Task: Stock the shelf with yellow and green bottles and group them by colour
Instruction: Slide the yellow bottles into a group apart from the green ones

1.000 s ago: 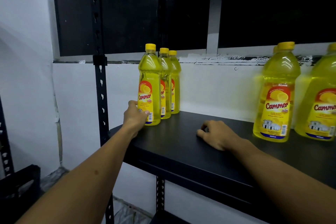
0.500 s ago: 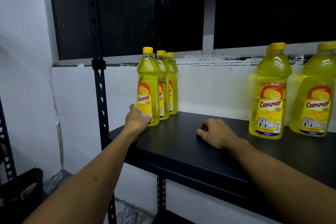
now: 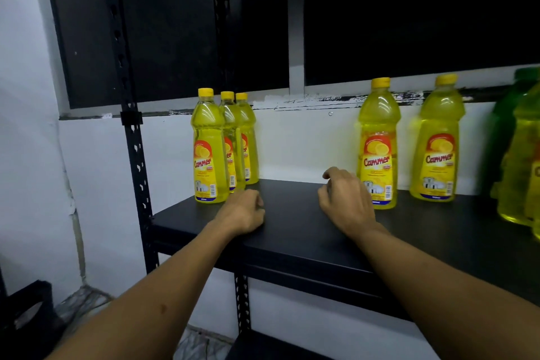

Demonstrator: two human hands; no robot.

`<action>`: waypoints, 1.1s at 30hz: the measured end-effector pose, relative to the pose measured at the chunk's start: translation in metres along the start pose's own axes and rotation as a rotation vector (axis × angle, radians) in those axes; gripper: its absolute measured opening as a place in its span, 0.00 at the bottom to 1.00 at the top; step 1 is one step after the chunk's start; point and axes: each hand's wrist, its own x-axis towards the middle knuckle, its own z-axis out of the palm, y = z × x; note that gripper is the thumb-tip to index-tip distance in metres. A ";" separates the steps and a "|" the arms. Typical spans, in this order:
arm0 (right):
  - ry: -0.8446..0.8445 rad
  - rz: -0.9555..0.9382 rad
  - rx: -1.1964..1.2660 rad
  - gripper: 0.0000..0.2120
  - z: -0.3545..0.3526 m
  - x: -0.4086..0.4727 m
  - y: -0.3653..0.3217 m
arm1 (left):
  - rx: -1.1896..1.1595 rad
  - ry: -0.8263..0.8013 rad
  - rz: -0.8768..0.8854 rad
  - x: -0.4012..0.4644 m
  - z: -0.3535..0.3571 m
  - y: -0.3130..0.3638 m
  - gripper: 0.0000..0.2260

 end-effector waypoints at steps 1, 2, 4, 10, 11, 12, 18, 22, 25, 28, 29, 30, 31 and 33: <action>0.086 0.013 0.039 0.13 -0.006 -0.001 0.008 | -0.001 -0.020 0.043 0.002 0.006 0.014 0.09; 0.167 0.024 0.052 0.14 -0.012 -0.001 0.017 | 0.001 -0.037 0.087 0.004 0.011 0.028 0.09; 0.269 0.063 0.006 0.19 -0.022 -0.001 0.038 | 0.002 -0.067 0.174 0.008 0.024 0.053 0.10; 0.084 0.533 0.266 0.45 -0.033 0.006 0.092 | 0.008 -0.121 0.278 0.026 0.053 0.091 0.16; 0.039 0.577 0.350 0.48 -0.033 0.008 0.096 | 0.013 -0.125 0.265 0.031 0.055 0.090 0.18; -0.002 0.587 0.423 0.49 -0.030 0.012 0.101 | 0.014 -0.132 0.249 0.035 0.057 0.088 0.19; -0.100 0.519 0.517 0.48 -0.019 0.020 0.111 | -0.059 -0.137 0.190 0.044 0.062 0.085 0.17; -0.105 0.459 0.488 0.43 -0.020 0.018 0.110 | -0.142 -0.125 0.157 0.047 0.065 0.081 0.19; -0.146 0.387 0.476 0.38 -0.023 0.014 0.104 | -0.315 -0.057 0.141 0.043 0.063 0.081 0.25; -0.248 0.274 0.523 0.39 -0.025 0.011 0.094 | -0.500 0.040 0.104 0.037 0.057 0.084 0.32; -0.307 0.244 0.539 0.41 -0.027 0.009 0.089 | -0.547 0.064 0.086 0.034 0.054 0.086 0.34; -0.376 0.214 0.554 0.42 -0.027 0.007 0.085 | -0.589 0.087 0.069 0.032 0.052 0.087 0.36; -0.450 0.183 0.537 0.41 -0.027 0.006 0.081 | -0.624 0.112 0.055 0.031 0.050 0.088 0.39; -0.555 0.116 0.411 0.39 -0.022 0.004 0.076 | -0.661 0.170 0.049 0.029 0.048 0.089 0.43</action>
